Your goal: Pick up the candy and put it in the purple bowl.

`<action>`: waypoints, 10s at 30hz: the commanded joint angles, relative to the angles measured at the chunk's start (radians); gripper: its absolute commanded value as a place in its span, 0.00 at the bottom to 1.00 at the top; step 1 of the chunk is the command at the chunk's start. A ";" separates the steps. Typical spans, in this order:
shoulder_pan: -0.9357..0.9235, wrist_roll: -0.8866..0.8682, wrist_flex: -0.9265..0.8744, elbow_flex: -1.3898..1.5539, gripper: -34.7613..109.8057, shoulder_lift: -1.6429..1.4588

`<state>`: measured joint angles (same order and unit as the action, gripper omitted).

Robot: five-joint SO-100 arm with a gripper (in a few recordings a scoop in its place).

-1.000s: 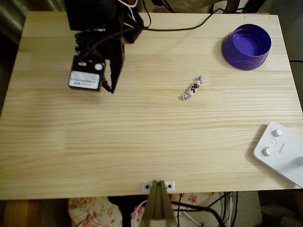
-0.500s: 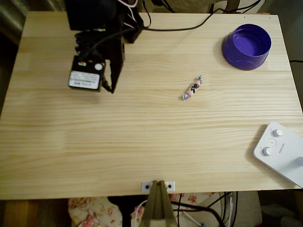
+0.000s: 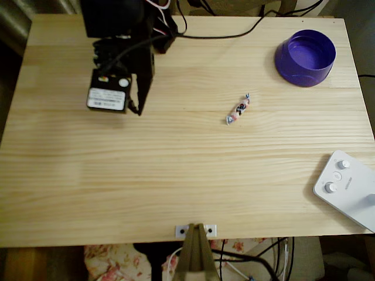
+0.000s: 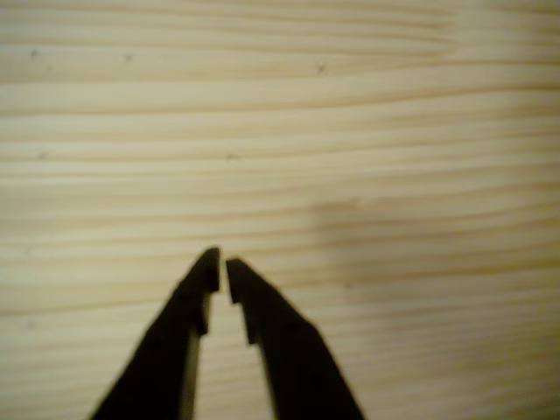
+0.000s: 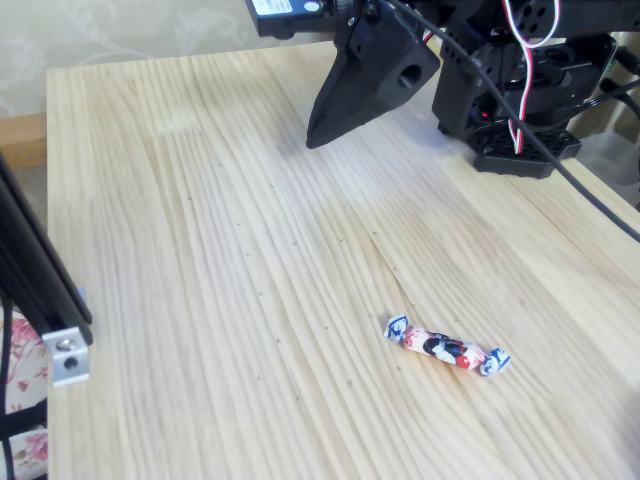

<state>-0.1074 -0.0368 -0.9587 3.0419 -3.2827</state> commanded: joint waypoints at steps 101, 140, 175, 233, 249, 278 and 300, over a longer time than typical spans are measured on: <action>-0.003 -0.020 -0.006 -0.006 0.23 -0.017; 0.259 -0.568 -0.301 -0.285 0.23 -0.017; 0.683 -1.278 -0.293 -0.795 0.23 0.672; 0.962 -1.916 -0.202 -1.414 0.37 1.697; 0.988 -1.957 -0.138 -1.351 0.38 1.712; 0.997 -1.944 -0.021 -1.229 0.38 1.769; 0.965 -1.936 0.020 -1.212 0.38 1.818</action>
<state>0.8652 -1.5324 -0.9465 1.8254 -1.4619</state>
